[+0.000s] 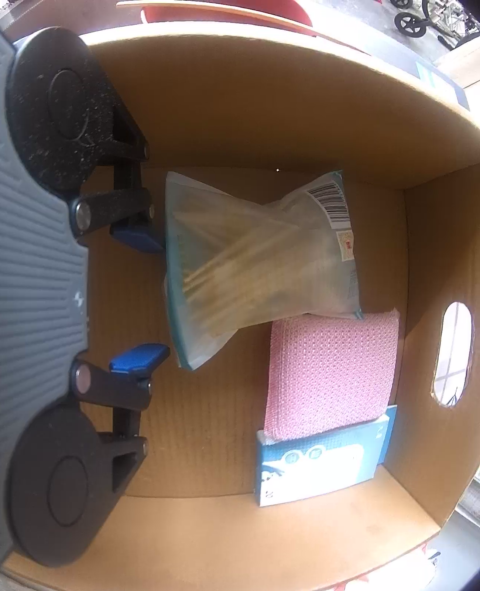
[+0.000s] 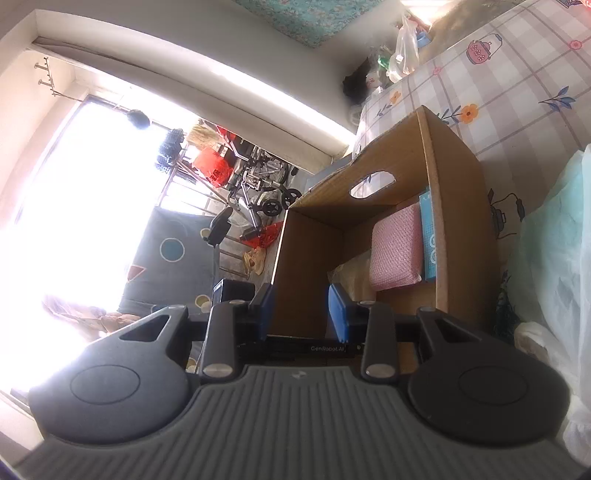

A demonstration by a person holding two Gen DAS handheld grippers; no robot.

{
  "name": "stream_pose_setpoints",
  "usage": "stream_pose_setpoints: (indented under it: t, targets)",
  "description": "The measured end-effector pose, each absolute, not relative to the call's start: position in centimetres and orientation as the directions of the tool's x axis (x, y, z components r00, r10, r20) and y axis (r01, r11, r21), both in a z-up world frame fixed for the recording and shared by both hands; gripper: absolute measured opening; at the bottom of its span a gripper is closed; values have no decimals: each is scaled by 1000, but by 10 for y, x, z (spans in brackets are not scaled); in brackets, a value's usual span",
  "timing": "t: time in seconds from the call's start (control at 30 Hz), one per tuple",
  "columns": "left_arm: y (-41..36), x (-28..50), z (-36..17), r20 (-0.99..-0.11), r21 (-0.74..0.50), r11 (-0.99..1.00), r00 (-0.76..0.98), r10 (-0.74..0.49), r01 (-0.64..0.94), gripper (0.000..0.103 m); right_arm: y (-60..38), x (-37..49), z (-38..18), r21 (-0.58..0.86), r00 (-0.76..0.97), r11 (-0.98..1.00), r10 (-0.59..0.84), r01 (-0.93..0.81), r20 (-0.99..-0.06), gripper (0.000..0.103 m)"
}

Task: Organize soft objects
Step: 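Open the right tool to release the clear bag and withdraw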

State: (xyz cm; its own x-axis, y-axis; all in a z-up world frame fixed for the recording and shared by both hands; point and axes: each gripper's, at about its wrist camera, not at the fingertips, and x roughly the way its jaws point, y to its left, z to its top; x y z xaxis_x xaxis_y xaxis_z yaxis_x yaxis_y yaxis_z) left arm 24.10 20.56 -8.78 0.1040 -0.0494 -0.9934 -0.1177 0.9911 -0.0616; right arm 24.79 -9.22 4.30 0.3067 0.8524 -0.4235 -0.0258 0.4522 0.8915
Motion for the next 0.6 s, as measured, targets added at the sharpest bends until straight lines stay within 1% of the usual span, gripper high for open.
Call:
stream_pose_setpoints:
  t: [0.23,0.3,0.37,0.4,0.6]
  targets:
    - [207,248,-91,-990,-2,989,138,18,-145,56,-109,237,27,896,309,444,851,7,-424,33]
    - [203,246,-89,-984,26,991,169,49,-132,58,-113,234,22,895,312,447,848,16,-429,33]
    - [201,246,-88,-977,64,989,192,89,-132,64,-115,232,18,895,312,446,847,26,-431,33]
    - [200,245,-87,-974,73,988,203,100,-133,65,-116,231,16,895,312,445,847,30,-431,33]
    - [199,233,-89,-970,67,986,224,100,-150,70,-123,222,8,895,315,442,842,61,-437,34]
